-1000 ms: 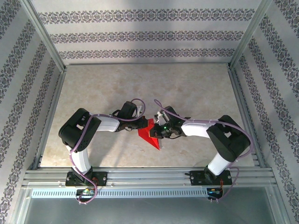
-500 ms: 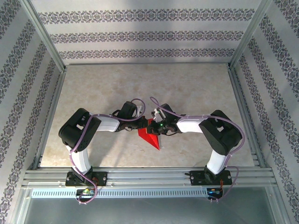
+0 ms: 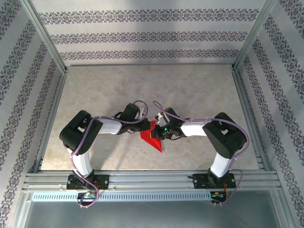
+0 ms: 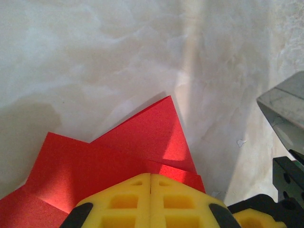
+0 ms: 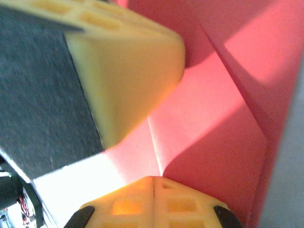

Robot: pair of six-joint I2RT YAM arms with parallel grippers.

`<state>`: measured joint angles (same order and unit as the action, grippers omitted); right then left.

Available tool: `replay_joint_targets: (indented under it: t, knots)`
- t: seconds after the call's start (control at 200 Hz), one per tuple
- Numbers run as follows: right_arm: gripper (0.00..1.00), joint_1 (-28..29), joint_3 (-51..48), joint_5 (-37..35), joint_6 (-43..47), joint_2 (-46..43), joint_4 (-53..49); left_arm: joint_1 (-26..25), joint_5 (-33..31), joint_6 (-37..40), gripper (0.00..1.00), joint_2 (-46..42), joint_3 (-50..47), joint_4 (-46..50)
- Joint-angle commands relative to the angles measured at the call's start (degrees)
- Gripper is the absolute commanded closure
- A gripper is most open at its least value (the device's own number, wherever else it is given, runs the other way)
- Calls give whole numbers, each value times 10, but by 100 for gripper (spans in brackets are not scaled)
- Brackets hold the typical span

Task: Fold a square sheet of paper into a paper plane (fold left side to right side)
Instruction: Perform the fourth fold on the wing at the bottom-center of the table.

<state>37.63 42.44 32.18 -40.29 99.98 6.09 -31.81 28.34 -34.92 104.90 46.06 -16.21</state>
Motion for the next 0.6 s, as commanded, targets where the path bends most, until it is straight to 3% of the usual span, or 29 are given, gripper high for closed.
replay_joint_targets:
  t: [0.0, 0.345, 0.595]
  knots:
    - [100, 5, -33, 14, 10, -22, -58, -2, -53, 4, 100, 15, -15, 63]
    - [100, 12, -87, 6, 12, -82, -89, -1, -54, 7, 100, 15, -11, 71]
    - [100, 12, -60, 6, 32, -126, -153, -2, -51, 6, 100, 14, -9, 71]
